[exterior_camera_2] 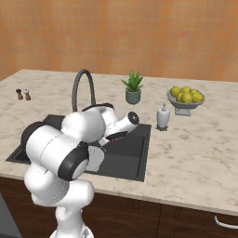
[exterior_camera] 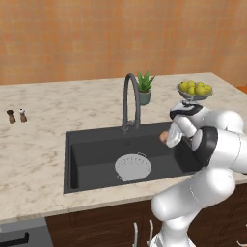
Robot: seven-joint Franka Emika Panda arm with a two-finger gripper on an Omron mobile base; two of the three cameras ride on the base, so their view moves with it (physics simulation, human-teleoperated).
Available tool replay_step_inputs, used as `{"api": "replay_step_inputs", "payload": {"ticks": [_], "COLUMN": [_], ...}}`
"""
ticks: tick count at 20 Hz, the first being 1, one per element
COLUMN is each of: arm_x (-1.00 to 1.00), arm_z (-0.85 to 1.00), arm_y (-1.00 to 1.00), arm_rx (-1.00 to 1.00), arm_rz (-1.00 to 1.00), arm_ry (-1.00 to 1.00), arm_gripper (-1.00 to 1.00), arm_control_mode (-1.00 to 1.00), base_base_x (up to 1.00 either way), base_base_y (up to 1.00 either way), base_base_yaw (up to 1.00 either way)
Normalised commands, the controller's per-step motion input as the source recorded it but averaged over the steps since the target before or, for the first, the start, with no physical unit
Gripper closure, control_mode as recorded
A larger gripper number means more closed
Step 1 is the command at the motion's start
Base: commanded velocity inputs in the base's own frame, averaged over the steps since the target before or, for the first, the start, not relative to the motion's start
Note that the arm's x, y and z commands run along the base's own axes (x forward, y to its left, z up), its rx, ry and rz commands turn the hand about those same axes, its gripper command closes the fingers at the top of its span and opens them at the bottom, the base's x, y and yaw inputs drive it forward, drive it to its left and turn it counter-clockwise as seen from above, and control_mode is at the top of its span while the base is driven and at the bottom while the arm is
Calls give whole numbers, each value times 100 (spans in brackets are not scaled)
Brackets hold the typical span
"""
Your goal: Put the colander in the sink, put the peach in the colander, and turn on the sink faucet and pour water over the colander.
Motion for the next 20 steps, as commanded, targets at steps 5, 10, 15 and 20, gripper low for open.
{"api": "replay_step_inputs", "payload": {"ticks": [5,10,15,20], "arm_x": [10,-4,0,0], "arm_z": [-40,-32,-27,-52], "arm_y": [43,42,37,15], "arm_rx": [-7,-10,-5,-5], "arm_rz": [13,1,3,6], "arm_ry": [-11,-2,0,0], "arm_gripper": [100,100,100,100], "arm_control_mode": [-100,-100,-100,-100], "base_base_x": [0,0,0,0], "base_base_y": [0,0,0,0], "base_base_yaw": [0,0,0,0]}}
